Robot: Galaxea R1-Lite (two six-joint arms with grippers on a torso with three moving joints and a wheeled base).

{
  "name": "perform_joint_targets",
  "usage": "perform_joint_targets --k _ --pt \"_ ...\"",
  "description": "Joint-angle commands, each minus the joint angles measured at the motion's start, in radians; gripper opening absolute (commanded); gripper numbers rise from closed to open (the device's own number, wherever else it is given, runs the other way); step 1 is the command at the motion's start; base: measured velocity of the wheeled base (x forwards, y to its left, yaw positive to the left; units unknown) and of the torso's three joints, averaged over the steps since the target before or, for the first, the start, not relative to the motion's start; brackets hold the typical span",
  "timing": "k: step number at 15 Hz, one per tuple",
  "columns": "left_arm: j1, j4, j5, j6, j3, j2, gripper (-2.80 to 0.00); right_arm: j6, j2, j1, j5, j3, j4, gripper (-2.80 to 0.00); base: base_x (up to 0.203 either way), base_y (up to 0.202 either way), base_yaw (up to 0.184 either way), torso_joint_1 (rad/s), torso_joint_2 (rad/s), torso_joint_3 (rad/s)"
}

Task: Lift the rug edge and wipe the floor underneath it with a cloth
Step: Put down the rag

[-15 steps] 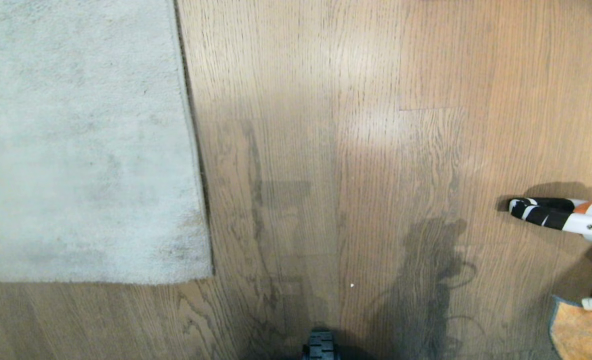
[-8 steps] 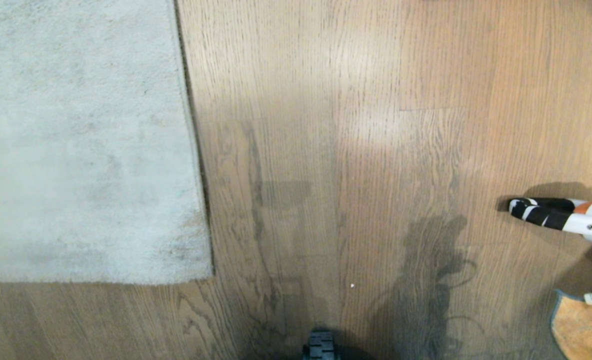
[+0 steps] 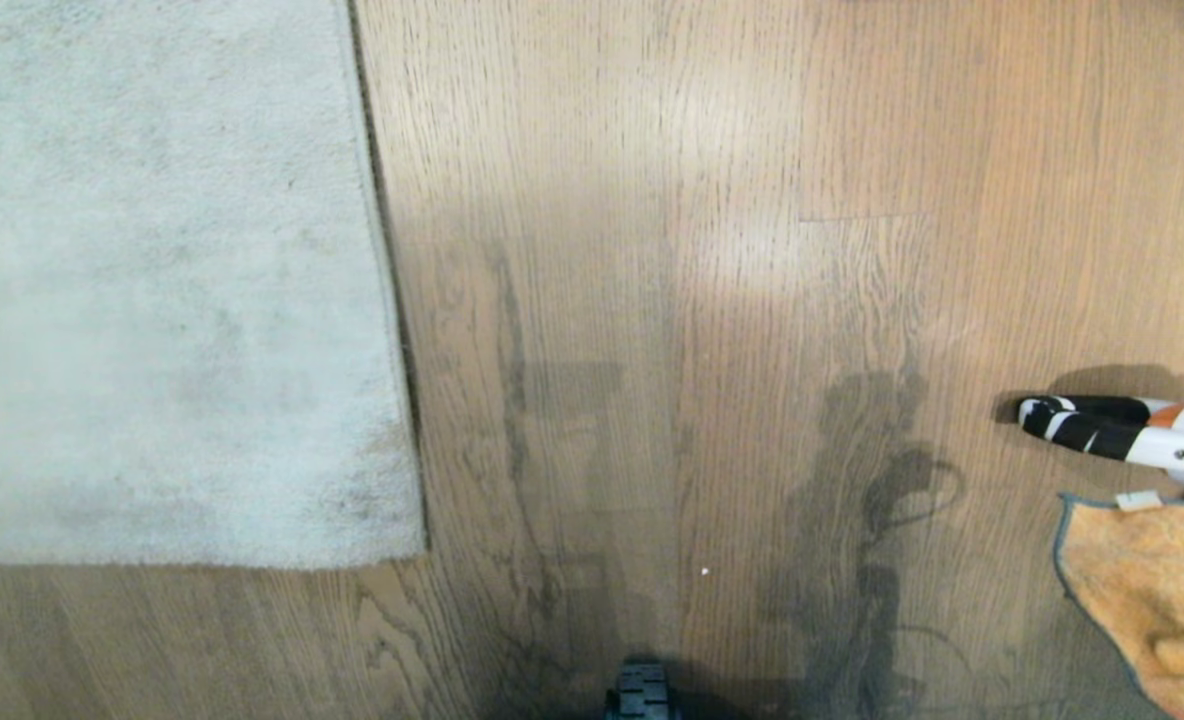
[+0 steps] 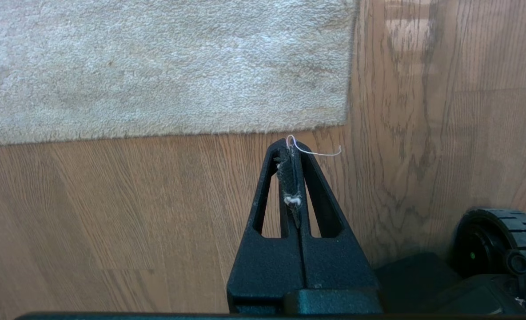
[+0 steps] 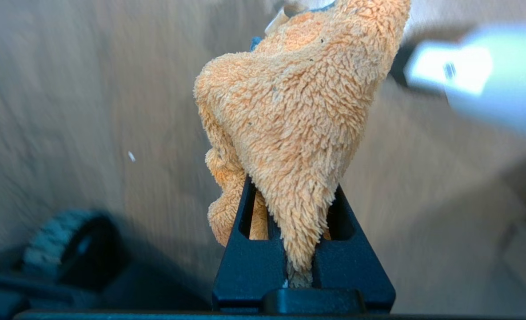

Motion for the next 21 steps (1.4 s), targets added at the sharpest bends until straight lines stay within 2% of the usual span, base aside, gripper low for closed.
perform_joint_targets --k 1,7,11,15,18,21 --pt "0.000 -0.001 0.000 0.000 0.000 0.000 -2.80 0.000 0.218 0.052 0.002 -0.063 -0.091 -2.80 0.000 0.000 0.000 0.000 0.00 0.000" --pt "0.000 -0.001 0.000 0.000 0.000 0.000 -2.80 -0.005 0.468 0.071 -0.020 -0.276 -0.120 -2.80 0.000 0.000 0.000 0.000 0.00 0.000" --pt "0.000 -0.001 0.000 0.000 0.000 0.000 -2.80 -0.002 0.635 0.061 -0.121 -0.400 -0.141 -2.80 0.000 0.000 0.000 0.000 0.00 0.000" --pt "0.000 -0.001 0.000 0.000 0.000 0.000 -2.80 0.001 0.800 -0.049 -0.142 -0.511 -0.257 -2.80 0.000 0.000 0.000 0.000 0.00 0.000" --pt "0.000 -0.001 0.000 0.000 0.000 0.000 -2.80 0.004 0.903 -0.154 -0.143 -0.656 -0.272 -2.80 0.000 0.000 0.000 0.000 0.00 0.000" --pt "0.000 -0.001 0.001 0.000 0.000 0.000 -2.80 0.005 1.004 -0.224 -0.143 -0.803 -0.275 -2.80 0.000 0.000 0.000 0.000 0.00 0.000"
